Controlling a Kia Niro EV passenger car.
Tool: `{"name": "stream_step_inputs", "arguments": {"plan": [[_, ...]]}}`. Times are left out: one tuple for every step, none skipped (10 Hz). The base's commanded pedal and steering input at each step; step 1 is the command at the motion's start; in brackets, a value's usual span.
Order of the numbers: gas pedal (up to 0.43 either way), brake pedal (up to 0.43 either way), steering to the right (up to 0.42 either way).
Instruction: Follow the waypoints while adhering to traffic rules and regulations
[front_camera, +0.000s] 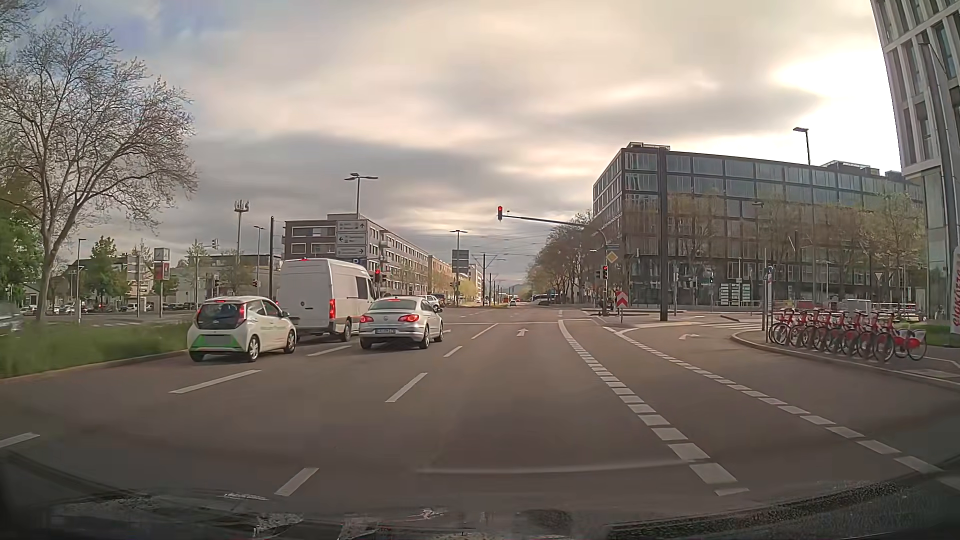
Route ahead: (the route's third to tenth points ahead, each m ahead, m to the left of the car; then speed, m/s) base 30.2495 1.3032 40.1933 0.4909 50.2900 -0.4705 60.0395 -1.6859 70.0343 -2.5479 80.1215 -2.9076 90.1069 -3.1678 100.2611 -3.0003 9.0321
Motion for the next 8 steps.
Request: {"name": "stream_step_inputs", "arguments": {"plan": [[0.000, 0.104, 0.015], [0.000, 0.116, 0.016], [0.000, 0.128, 0.017], [0.000, 0.128, 0.017], [0.000, 0.140, 0.017], [0.000, 0.146, 0.017], [0.000, 0.146, 0.017], [0.000, 0.152, 0.017]]}}
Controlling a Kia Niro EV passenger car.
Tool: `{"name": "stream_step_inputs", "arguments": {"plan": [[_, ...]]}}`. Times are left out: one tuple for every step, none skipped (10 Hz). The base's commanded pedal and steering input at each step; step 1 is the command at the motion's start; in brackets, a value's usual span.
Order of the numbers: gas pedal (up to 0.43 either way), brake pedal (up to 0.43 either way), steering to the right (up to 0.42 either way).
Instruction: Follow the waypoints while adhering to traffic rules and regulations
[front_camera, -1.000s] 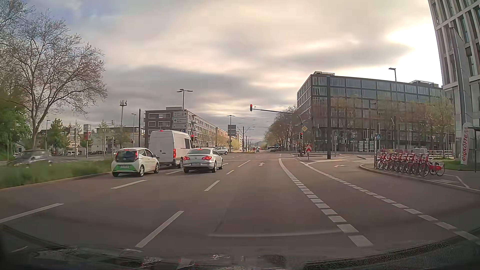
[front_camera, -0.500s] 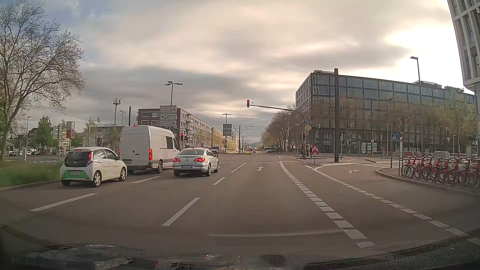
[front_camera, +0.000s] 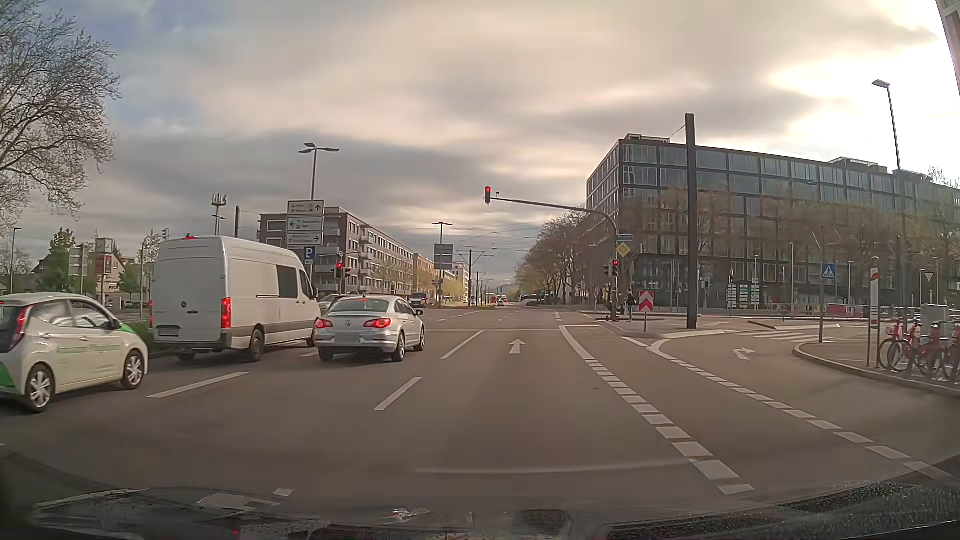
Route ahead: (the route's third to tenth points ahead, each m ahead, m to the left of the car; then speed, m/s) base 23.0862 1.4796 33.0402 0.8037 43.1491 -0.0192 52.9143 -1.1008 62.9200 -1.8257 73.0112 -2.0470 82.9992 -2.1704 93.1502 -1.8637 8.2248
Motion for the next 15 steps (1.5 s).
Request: {"name": "stream_step_inputs", "arguments": {"plan": [[0.000, 0.152, 0.017], [0.000, 0.159, 0.018], [0.000, 0.165, 0.019], [0.000, 0.171, 0.019], [0.000, 0.183, 0.019], [0.000, 0.189, 0.019], [0.000, 0.201, 0.019], [0.000, 0.201, 0.020], [0.000, 0.201, 0.020], [0.000, 0.207, 0.021], [0.000, 0.207, 0.022], [0.000, 0.201, 0.023], [0.000, 0.207, 0.023], [0.000, 0.207, 0.023], [0.000, 0.201, 0.023]]}}
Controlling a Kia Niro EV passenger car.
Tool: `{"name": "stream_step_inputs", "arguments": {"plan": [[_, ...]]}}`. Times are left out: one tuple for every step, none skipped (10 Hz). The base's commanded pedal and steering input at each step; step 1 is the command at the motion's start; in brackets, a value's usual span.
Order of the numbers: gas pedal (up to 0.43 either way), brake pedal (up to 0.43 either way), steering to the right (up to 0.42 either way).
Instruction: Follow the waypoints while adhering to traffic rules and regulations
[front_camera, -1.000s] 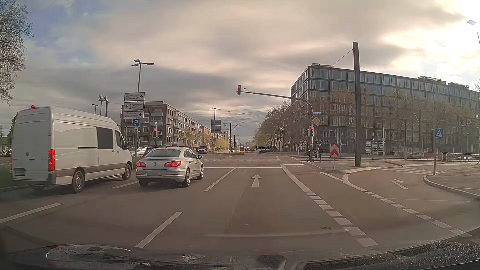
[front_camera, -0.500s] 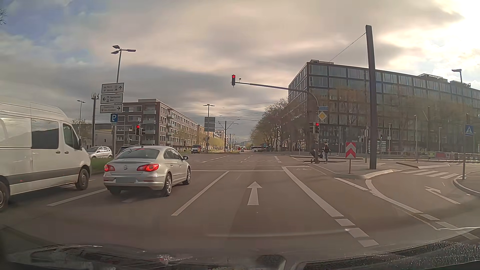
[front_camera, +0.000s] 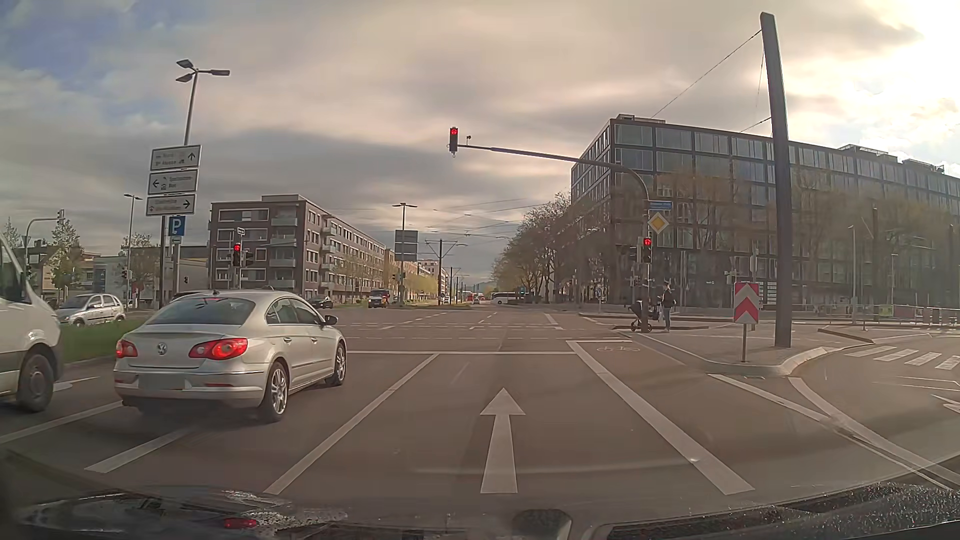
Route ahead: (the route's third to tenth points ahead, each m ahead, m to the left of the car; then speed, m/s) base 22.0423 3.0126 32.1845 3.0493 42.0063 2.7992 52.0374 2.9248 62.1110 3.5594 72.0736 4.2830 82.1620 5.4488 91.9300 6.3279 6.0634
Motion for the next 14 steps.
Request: {"name": "stream_step_inputs", "arguments": {"plan": [[0.000, 0.207, 0.023], [0.000, 0.207, 0.023], [0.000, 0.207, 0.023], [0.000, 0.207, 0.023], [0.000, 0.207, 0.023], [0.000, 0.207, 0.023], [0.000, 0.207, 0.023], [0.000, 0.207, 0.023], [0.000, 0.207, 0.023], [0.000, 0.207, 0.023], [0.000, 0.213, 0.023], [0.000, 0.207, 0.021], [0.000, 0.207, 0.019], [0.000, 0.207, 0.018]]}}
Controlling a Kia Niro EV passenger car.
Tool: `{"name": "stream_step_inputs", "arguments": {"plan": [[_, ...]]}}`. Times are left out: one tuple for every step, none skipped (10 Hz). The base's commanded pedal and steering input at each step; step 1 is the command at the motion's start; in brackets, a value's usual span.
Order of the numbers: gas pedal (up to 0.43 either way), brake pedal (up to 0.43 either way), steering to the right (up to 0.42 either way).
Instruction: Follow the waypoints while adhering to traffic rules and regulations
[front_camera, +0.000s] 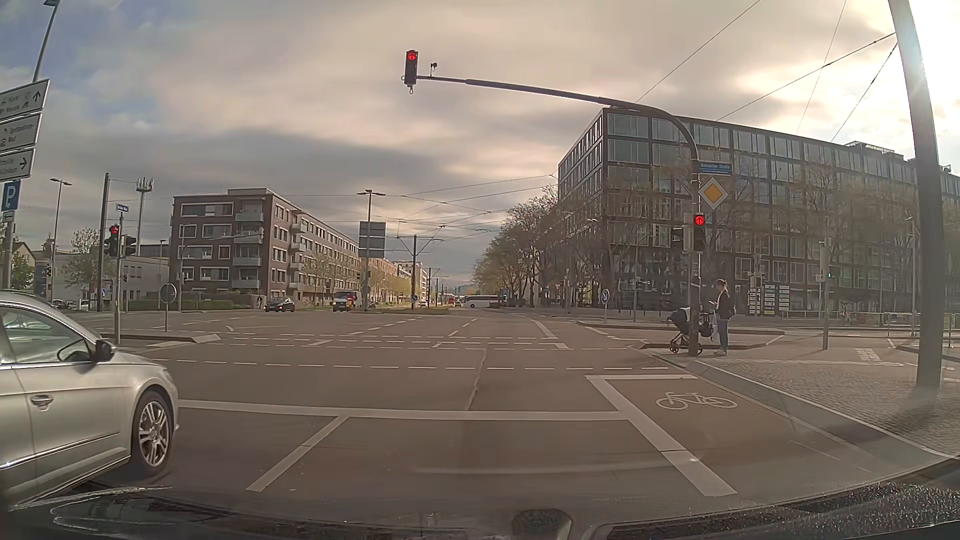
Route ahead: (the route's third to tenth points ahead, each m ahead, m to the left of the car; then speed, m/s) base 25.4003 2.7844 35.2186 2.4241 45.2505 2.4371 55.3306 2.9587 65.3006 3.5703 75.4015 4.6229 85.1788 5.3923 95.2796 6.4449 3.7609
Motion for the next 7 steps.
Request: {"name": "stream_step_inputs", "arguments": {"plan": [[0.000, 0.207, 0.018], [0.000, 0.207, 0.018], [0.000, 0.207, 0.018], [0.000, 0.207, 0.018], [0.000, 0.207, 0.018], [0.000, 0.207, 0.018], [0.000, 0.207, 0.018]]}}
